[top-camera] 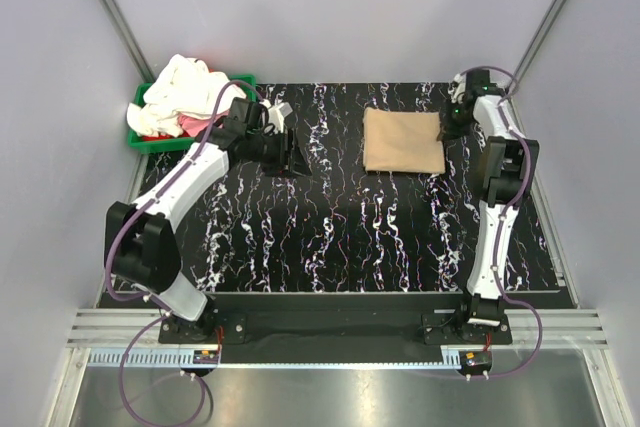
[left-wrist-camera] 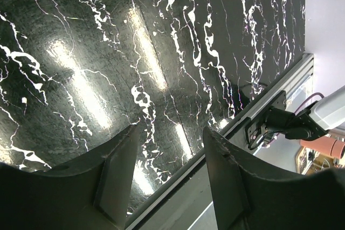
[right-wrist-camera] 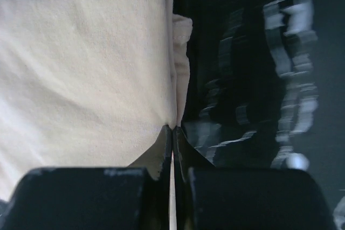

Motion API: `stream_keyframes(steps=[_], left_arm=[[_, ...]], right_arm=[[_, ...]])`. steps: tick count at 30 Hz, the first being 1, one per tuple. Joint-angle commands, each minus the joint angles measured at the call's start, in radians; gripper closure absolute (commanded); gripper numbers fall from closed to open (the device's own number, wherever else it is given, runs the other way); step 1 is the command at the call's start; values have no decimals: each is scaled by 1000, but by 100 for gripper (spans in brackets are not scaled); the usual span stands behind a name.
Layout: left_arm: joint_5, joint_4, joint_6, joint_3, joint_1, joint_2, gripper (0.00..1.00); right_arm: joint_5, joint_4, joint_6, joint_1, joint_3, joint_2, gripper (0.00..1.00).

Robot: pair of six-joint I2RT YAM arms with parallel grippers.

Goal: Fold and stack the t-shirts
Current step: Neatly place the folded tshirt to the corner

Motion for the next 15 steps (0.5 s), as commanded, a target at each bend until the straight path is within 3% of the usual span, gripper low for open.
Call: stream_keyframes(steps=[1, 11, 15], left_arm=[[2, 30, 10, -9, -13, 0, 45], [-15, 30, 24, -11, -27, 9, 44], [-36, 30, 37, -9, -39, 25, 44]], right_arm=[[154, -74, -102, -45, 130, 52, 100], [282, -94, -180, -149, 610, 299, 100], [286, -10, -188, -177, 663, 361, 100]])
